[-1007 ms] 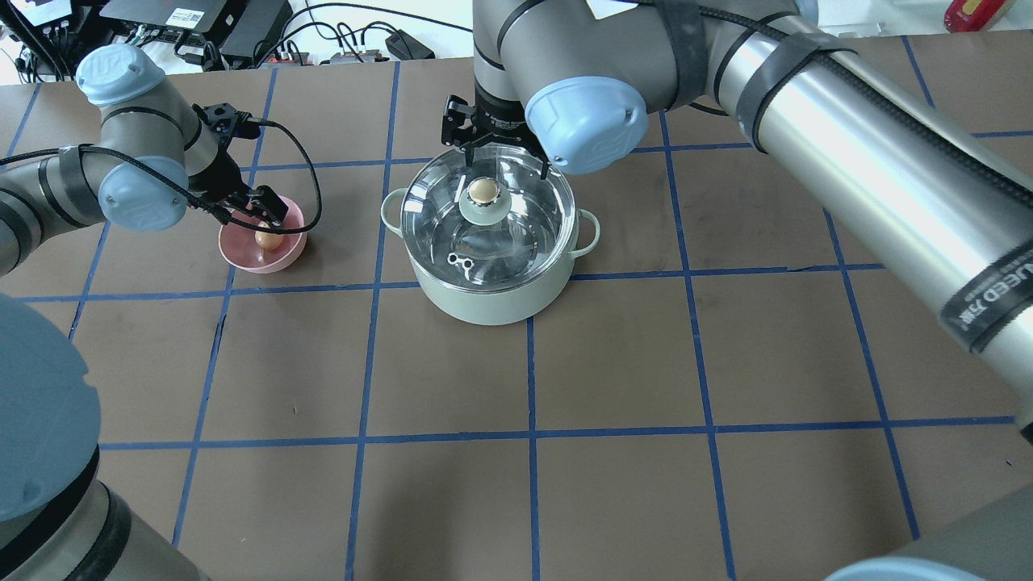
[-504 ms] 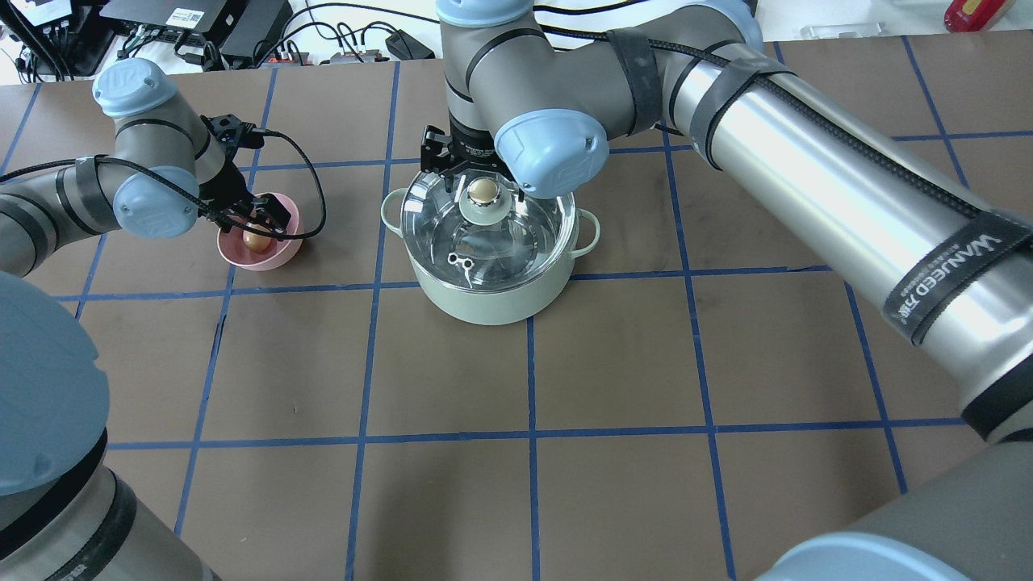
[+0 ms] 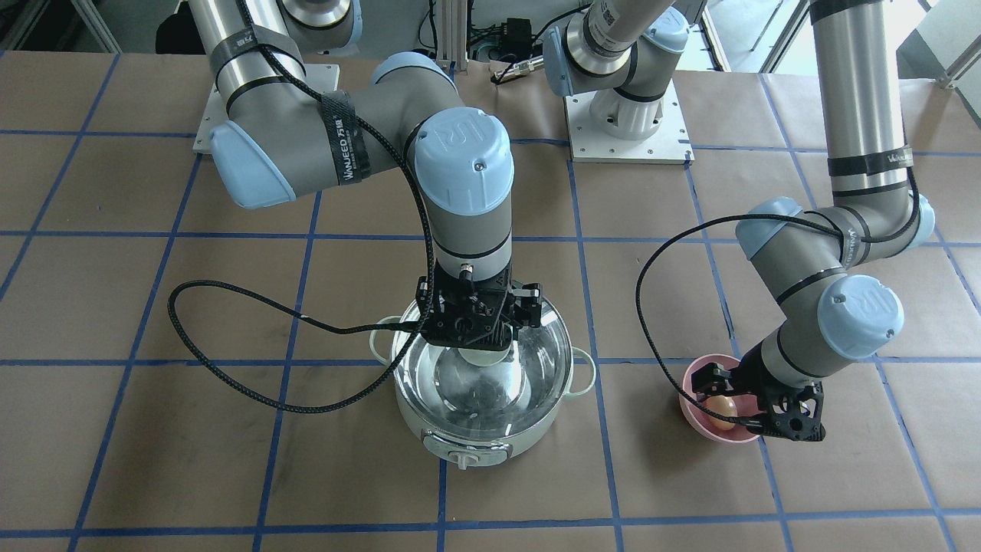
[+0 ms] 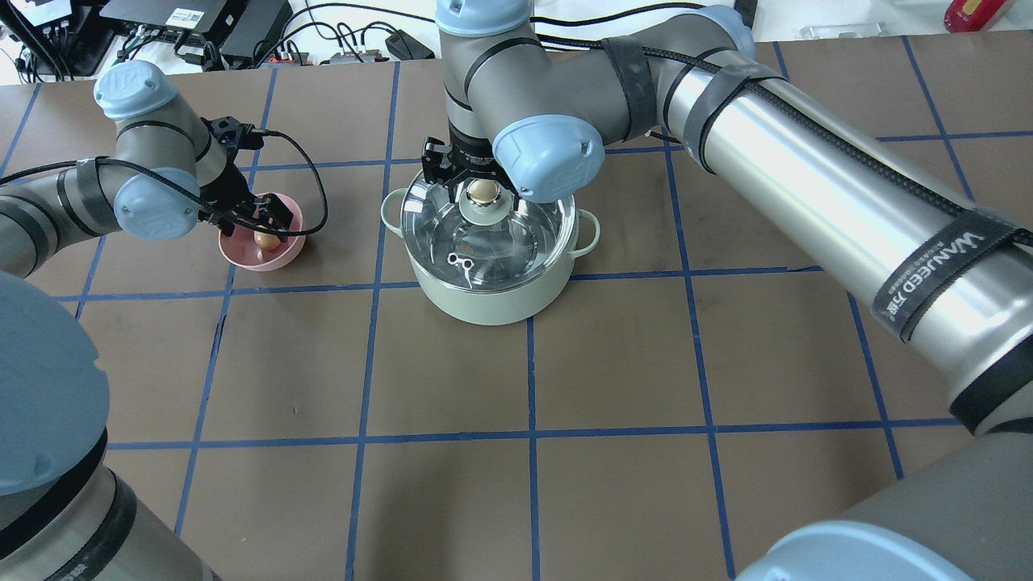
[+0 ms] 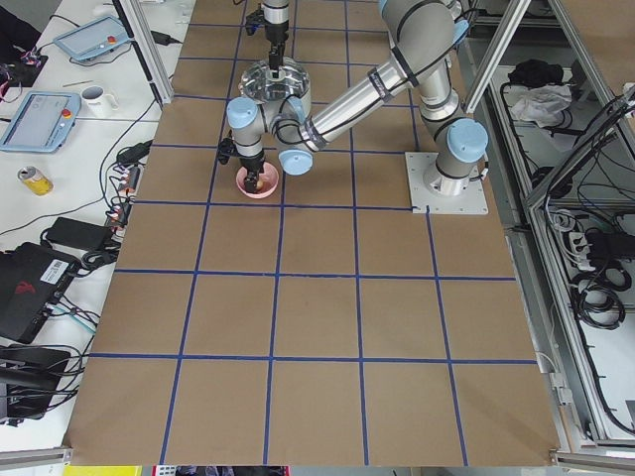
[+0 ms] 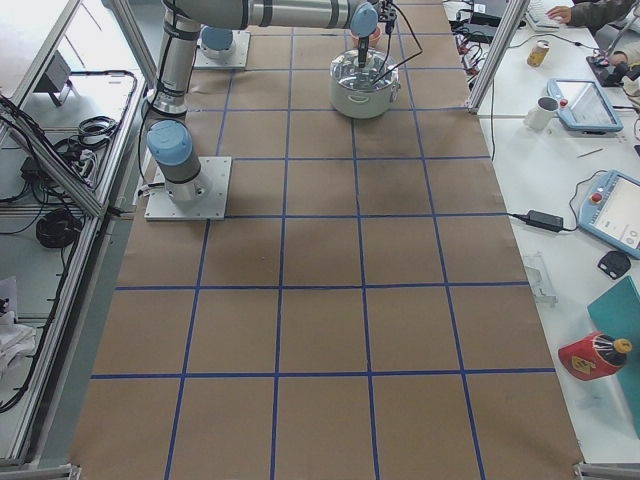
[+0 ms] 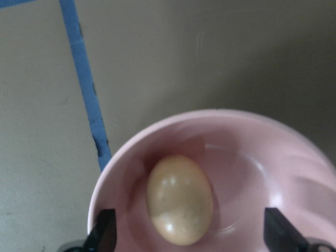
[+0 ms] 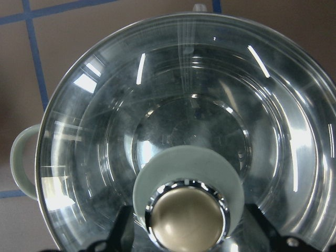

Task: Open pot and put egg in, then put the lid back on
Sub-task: 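Grasp the lid knob with the right gripper while the left gripper grasps the egg, then lift the glass lid off with the right gripper while the left lifts the egg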

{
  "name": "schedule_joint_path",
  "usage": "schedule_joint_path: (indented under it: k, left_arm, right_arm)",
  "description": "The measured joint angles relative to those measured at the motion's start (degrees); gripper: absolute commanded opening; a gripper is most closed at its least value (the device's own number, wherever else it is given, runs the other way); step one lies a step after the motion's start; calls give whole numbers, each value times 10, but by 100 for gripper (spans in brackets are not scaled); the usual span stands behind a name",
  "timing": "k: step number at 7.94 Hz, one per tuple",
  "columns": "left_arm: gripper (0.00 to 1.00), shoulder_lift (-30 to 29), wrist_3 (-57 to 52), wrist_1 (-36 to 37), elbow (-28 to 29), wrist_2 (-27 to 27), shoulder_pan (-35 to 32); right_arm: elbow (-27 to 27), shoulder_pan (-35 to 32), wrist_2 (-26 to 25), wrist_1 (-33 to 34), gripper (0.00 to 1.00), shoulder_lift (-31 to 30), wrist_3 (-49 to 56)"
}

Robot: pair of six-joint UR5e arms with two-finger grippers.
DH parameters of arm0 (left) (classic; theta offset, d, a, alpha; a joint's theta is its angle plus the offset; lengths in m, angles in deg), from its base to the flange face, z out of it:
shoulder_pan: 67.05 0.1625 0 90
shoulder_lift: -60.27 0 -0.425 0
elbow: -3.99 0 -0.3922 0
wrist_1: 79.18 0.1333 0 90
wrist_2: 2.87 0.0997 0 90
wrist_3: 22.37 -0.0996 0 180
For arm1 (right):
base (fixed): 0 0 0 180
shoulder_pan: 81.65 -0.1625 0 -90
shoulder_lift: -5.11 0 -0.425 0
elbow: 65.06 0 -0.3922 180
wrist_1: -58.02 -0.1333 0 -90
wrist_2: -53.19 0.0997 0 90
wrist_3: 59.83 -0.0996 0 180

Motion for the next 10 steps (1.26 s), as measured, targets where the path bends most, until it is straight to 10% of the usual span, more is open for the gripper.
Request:
schedule_joint_path:
  k: [2,3,7,10]
  left_arm:
    - [97,-2,5,-2,-1,-2,-1]
    - [96,-4,5,-2,-1,-2,-1]
    - [43,-8,4,-2,-2,-2,-1]
    - [33,-8,4,-2,-2,-2,-1]
  right_arm:
    - [0,0,7,-8,0,-1,2]
    - [0,0,11,-12,0,-2,3]
    - [-2,1,17,-22,0,-27,7]
    - [0,37,9,-95,0,-102,85]
